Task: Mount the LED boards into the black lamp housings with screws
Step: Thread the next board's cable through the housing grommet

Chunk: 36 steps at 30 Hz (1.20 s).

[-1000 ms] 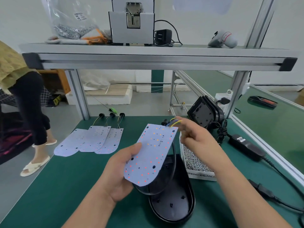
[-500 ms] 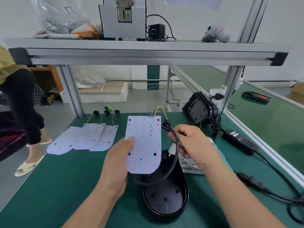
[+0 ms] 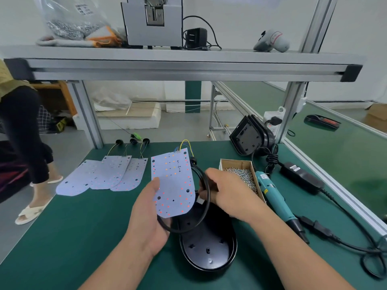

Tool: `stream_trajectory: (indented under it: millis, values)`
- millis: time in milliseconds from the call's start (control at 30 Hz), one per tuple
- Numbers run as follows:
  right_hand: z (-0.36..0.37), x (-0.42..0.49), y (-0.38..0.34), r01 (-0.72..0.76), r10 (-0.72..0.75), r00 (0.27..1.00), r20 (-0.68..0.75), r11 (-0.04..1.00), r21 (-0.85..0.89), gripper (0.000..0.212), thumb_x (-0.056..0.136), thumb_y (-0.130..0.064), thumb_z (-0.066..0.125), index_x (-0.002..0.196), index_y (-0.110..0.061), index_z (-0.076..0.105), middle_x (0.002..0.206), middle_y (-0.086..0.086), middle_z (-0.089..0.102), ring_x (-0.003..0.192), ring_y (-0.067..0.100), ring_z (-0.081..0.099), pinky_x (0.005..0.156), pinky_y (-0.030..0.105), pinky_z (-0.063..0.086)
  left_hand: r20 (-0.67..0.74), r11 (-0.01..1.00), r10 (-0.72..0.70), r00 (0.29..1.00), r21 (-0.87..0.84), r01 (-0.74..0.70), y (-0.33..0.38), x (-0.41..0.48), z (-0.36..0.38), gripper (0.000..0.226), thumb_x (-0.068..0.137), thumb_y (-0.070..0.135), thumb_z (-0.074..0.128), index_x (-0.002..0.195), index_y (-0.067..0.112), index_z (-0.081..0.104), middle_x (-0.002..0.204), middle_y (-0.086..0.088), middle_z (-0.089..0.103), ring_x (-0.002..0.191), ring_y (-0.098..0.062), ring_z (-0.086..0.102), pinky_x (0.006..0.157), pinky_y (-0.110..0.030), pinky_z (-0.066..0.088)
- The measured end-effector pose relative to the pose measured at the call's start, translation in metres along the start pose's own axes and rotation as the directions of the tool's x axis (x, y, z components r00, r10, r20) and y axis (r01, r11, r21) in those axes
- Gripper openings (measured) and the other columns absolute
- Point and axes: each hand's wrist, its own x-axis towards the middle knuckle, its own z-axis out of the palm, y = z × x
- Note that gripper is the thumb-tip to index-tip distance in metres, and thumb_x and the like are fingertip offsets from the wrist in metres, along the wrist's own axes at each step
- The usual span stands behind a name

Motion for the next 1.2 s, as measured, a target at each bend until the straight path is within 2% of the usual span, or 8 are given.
stream_trajectory:
  millis: [133, 267, 400, 600, 800, 933, 1067, 1200]
  values:
    - [0.004, 0.001, 0.000, 0.046, -0.044, 0.999, -0.023, 0.997, 0.068, 0.031, 0.089, -0.029, 0.083, 0.084, -0.030, 0.052, 0.079, -0.010, 0.065, 0.068, 0.007, 0.056, 0.061, 0.021, 0.045, 0.053, 1.000, -0.001, 0.999, -0.028, 0.002, -0.001, 0.004, -0.001, 0.036, 0.107, 0.033, 0.054, 0.110, 0.013, 0.084, 0.122, -0.013, 0.079, 0.096, -0.031, 0.080, 0.068, -0.039, 0.065]
    - [0.011, -0.001, -0.007, 0.116, -0.119, 0.993, -0.020, 0.985, -0.131, 0.039, 0.085, -0.044, 0.082, 0.086, -0.025, 0.048, 0.080, -0.006, 0.058, 0.079, 0.023, 0.053, 0.068, 0.040, 0.046, 0.089, 0.998, 0.008, 0.996, -0.060, -0.002, 0.000, 0.007, -0.005, 0.037, 0.106, 0.030, 0.053, 0.111, 0.010, 0.084, 0.118, -0.015, 0.079, 0.090, -0.031, 0.080, 0.066, -0.039, 0.064]
    - [0.009, -0.001, -0.012, 0.162, -0.169, 0.985, -0.023, 0.971, -0.178, 0.037, 0.086, -0.046, 0.081, 0.093, -0.021, 0.056, 0.096, 0.003, 0.058, 0.097, 0.027, 0.049, 0.083, 0.043, 0.043, 0.115, 0.995, 0.016, 0.993, -0.097, -0.005, -0.001, 0.009, -0.007, 0.037, 0.105, 0.031, 0.054, 0.111, 0.010, 0.084, 0.124, -0.017, 0.077, 0.095, -0.033, 0.079, 0.069, -0.042, 0.065]
    - [0.011, -0.005, -0.016, 0.103, -0.100, 0.995, 0.025, 0.962, -0.252, 0.035, 0.098, -0.045, 0.062, 0.095, -0.024, 0.034, 0.088, 0.006, 0.064, 0.082, 0.038, 0.058, 0.064, 0.044, 0.042, 0.162, 0.993, 0.050, 0.985, -0.116, -0.032, -0.001, 0.005, -0.006, 0.039, 0.107, 0.037, 0.052, 0.114, 0.015, 0.083, 0.128, -0.014, 0.076, 0.103, -0.032, 0.079, 0.073, -0.041, 0.065]
    - [0.005, -0.004, -0.016, 0.122, -0.116, 0.992, 0.042, 0.973, -0.195, 0.014, 0.099, -0.030, 0.059, 0.096, -0.021, 0.048, 0.094, 0.001, 0.067, 0.085, 0.032, 0.060, 0.069, 0.041, 0.047, 0.199, 0.990, 0.142, 0.970, -0.035, -0.138, -0.007, -0.003, 0.002, 0.047, 0.105, 0.050, 0.054, 0.135, 0.019, 0.072, 0.142, -0.014, 0.069, 0.128, -0.035, 0.068, 0.092, -0.043, 0.063]
    - [0.010, -0.002, -0.018, 0.125, -0.114, 0.991, 0.075, 0.980, -0.153, 0.010, 0.097, -0.025, 0.058, 0.104, -0.018, 0.060, 0.105, 0.002, 0.071, 0.095, 0.031, 0.065, 0.081, 0.046, 0.055, 0.194, 0.987, 0.156, 0.968, 0.013, -0.162, -0.008, -0.007, 0.006, 0.055, 0.097, 0.054, 0.062, 0.138, 0.018, 0.070, 0.140, -0.014, 0.070, 0.127, -0.034, 0.069, 0.088, -0.039, 0.063]
    - [0.009, 0.000, -0.014, 0.218, -0.211, 0.976, 0.054, 0.940, -0.261, 0.013, 0.095, -0.016, 0.063, 0.107, -0.011, 0.066, 0.112, 0.003, 0.059, 0.105, 0.027, 0.054, 0.090, 0.043, 0.049, 0.159, 0.982, 0.187, 0.969, 0.000, -0.189, -0.011, -0.007, 0.008, 0.045, 0.097, 0.051, 0.063, 0.130, 0.023, 0.075, 0.135, -0.011, 0.074, 0.121, -0.032, 0.073, 0.082, -0.038, 0.064]
    - [0.004, -0.006, -0.009, 0.199, -0.181, 0.979, 0.090, 0.940, -0.277, 0.013, 0.100, -0.029, 0.059, 0.100, -0.016, 0.057, 0.098, 0.003, 0.062, 0.094, 0.031, 0.062, 0.080, 0.044, 0.048, 0.144, 0.988, 0.146, 0.979, -0.070, -0.137, -0.012, -0.005, 0.004, 0.041, 0.099, 0.048, 0.059, 0.121, 0.020, 0.080, 0.133, -0.013, 0.074, 0.116, -0.033, 0.075, 0.079, -0.041, 0.065]
